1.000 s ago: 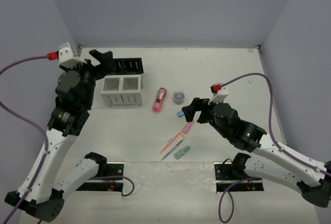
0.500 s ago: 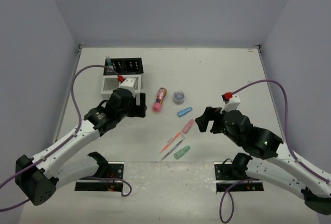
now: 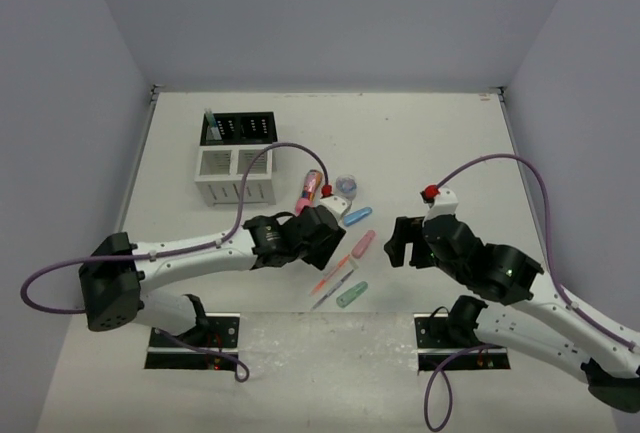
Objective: Sort the stationery into containers
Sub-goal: Pick up the pen from the center of the board.
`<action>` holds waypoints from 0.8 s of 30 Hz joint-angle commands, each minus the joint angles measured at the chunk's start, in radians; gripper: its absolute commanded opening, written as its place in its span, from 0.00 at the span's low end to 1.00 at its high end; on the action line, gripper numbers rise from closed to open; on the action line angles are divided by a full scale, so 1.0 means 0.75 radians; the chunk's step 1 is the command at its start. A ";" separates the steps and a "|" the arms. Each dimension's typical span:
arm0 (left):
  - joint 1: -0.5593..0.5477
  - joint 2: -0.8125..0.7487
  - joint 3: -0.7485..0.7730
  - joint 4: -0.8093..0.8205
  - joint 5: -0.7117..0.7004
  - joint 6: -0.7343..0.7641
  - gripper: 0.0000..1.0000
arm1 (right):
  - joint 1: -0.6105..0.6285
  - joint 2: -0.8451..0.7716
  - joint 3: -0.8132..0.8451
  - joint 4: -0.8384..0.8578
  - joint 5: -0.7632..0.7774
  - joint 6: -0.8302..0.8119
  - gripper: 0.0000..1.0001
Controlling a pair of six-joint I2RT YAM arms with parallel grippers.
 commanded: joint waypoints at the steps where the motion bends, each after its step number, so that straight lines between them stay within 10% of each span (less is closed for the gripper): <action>1: -0.113 0.076 0.058 -0.038 -0.017 0.002 0.53 | -0.005 -0.015 0.042 -0.036 0.002 -0.016 0.83; 24: -0.201 0.284 -0.028 0.052 0.065 -0.062 0.30 | -0.003 -0.036 0.033 -0.018 -0.023 -0.049 0.84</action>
